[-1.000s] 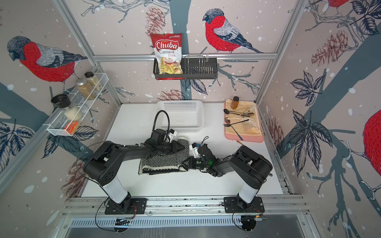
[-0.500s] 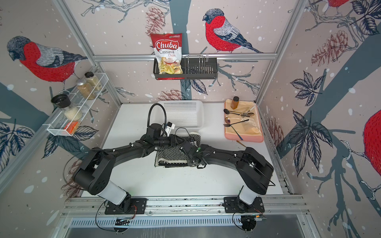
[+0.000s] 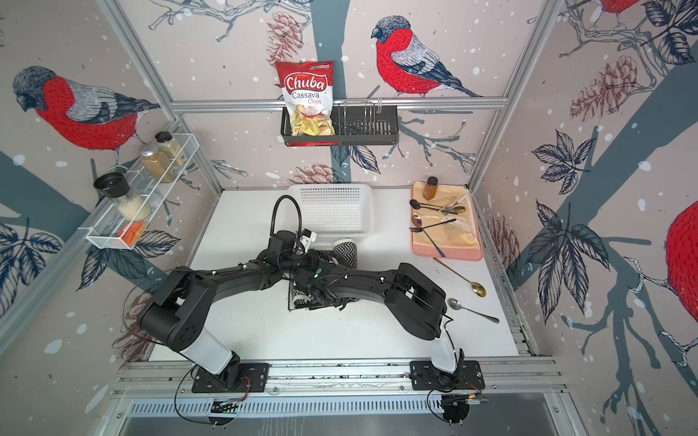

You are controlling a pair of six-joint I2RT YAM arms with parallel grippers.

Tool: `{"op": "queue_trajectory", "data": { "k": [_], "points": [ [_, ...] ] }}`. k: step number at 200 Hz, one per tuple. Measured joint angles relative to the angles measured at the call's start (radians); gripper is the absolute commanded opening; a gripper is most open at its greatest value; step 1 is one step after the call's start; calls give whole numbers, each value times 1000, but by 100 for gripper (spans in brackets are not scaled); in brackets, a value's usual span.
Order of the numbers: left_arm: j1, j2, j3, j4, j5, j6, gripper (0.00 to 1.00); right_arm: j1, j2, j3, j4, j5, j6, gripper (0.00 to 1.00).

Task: Roll up the scarf and place it into the basket
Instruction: Roll the scarf at the center of the board.

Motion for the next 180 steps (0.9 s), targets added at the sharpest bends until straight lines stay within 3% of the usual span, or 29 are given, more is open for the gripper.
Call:
{"op": "queue_trajectory", "data": {
  "k": [43,72,100,107,128,152,180],
  "points": [
    [-21,64,-3,56,52,-94,29,3,11,-3,13,-13,15,10],
    [-37,126,42,42,82,-104,0,-5,-2,-44,30,-79,27,13],
    [-43,147,90,-7,66,-63,0,-16,-51,-96,72,-135,21,16],
    [-44,149,97,-21,57,-59,0,-20,-61,-107,85,-150,12,24],
    [-45,150,111,-46,26,-38,0,-33,-106,-152,135,-207,-3,75],
    [-43,149,106,-65,-34,-18,0,-70,-256,-280,288,-307,-53,91],
    [-19,158,86,-103,-55,-9,0,-182,-534,-470,485,-422,-49,93]
  ]
}}
